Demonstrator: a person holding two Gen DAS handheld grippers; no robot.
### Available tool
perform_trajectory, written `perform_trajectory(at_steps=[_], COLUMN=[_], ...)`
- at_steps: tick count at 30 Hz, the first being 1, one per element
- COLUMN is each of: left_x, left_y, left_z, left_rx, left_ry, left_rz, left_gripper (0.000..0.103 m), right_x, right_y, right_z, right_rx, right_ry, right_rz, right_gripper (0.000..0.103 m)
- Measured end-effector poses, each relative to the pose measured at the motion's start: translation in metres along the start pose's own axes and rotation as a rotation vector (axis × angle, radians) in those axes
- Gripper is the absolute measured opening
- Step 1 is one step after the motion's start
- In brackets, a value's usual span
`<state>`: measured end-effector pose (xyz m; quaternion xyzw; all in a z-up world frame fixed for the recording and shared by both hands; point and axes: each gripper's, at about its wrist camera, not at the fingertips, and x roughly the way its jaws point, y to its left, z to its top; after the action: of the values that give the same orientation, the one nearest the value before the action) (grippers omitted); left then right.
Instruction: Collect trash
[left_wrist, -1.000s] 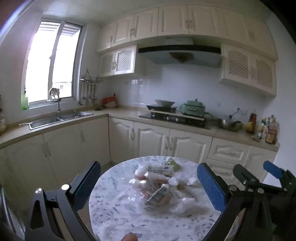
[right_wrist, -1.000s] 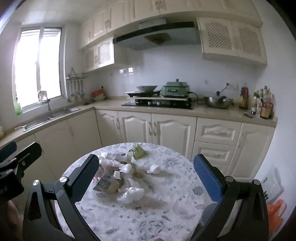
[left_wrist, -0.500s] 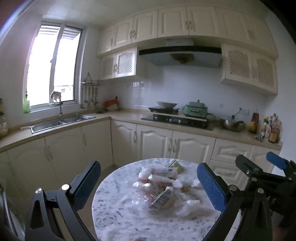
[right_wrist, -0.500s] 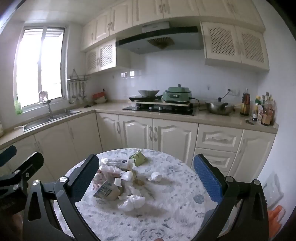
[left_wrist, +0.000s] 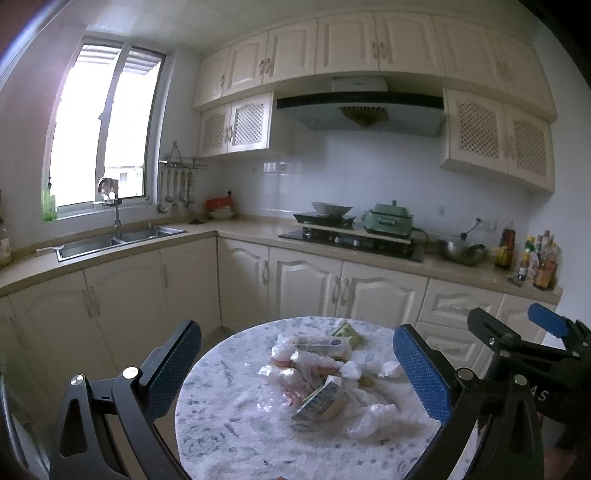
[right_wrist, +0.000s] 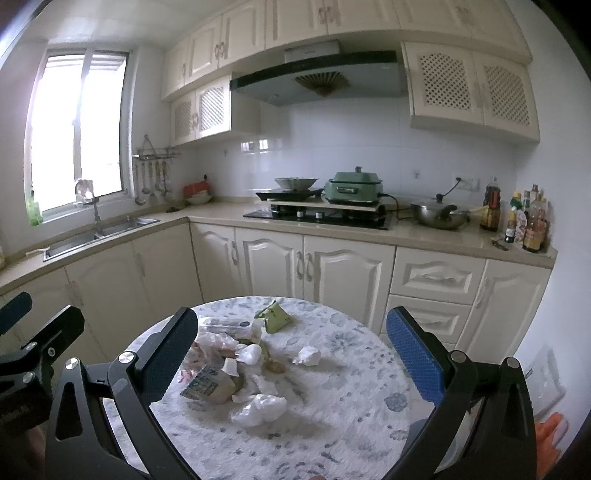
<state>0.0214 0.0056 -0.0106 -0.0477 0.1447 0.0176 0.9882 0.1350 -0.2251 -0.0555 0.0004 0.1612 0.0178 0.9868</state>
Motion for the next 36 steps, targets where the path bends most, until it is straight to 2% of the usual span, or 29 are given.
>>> perform_trajectory(at_steps=[7,14,20,26,36], left_x=[0.013,0.018,0.028,0.046,0.090], left_y=[0.006,0.006,0.008,0.018,0.028], left_z=[0.000,0.001,-0.002,-0.005,-0.022], left_rx=[-0.019,-0.016,-0.022,-0.042,-0.057], left_ry=[0.034,0.020,0.042,0.080,0.197], left_rz=[-0.009,-0.017,-0.040,-0.068,-0.039], left_gripper=[0.102,0.102,0.102,0.102,0.102], right_x=[0.010,0.019,0.024,0.043,0.094], right_y=[-0.003,0.000,0.002,0.003,0.008], right_z=[0.002,-0.001,-0.003,-0.009,-0.043], right_rx=[0.003,-0.015,-0.021,-0.028,-0.045], right_ry=[0.009,0.012,0.018,0.062,0.195], right_rz=[0.004,0.008,0.020,0.020,0.054], right_gripper=[0.103,0.103,0.103,0.103,0.103])
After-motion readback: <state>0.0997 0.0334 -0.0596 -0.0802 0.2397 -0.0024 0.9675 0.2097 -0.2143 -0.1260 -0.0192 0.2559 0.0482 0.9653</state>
